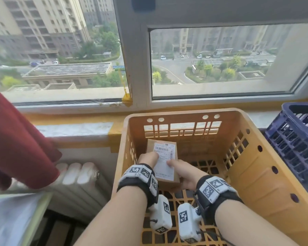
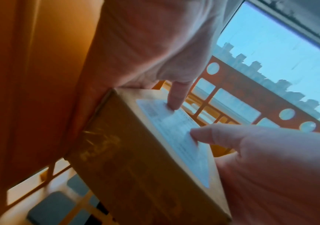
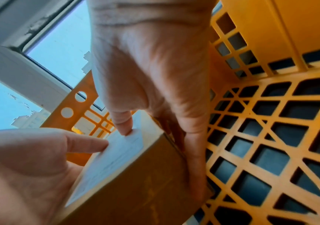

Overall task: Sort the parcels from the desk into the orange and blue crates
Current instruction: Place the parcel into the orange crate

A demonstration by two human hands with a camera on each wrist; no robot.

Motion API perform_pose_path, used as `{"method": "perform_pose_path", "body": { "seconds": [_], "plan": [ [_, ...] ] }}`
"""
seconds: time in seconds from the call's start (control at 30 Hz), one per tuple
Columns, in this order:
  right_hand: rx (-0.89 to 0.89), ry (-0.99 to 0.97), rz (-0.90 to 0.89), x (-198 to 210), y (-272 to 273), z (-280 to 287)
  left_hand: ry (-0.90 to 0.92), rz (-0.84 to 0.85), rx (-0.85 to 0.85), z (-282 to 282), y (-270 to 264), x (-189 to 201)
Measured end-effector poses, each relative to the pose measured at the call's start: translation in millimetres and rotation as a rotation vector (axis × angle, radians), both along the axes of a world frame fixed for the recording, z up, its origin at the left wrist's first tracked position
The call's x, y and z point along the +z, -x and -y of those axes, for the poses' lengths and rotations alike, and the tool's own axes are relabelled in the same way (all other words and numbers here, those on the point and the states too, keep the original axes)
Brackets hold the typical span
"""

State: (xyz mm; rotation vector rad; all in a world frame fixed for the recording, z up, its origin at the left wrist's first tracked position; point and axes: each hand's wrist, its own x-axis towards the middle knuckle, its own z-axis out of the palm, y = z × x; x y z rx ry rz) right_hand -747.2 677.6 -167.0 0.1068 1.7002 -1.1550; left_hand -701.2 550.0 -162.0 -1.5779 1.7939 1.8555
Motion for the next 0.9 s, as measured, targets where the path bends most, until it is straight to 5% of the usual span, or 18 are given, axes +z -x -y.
{"method": "perform_pose_path", "body": {
  "seconds": [0.33, 0.6, 0.9],
  "plan": [
    [0.095, -0.024, -0.118, -33.3, -14.5, 5.0, 0.321, 0.236, -0.042, -11.3, -12.0, -27.3],
    [0.142, -0.003, -0.343, -27.4, -17.4, -0.9, 0.591, 0.166, -0.185, -23.0, -23.3, -17.2],
    [0.572, -0.213, -0.763, -23.1, -12.6, 13.2, 0.673, 0.281, -0.419, -23.6, -25.0, -16.6]
  ]
}}
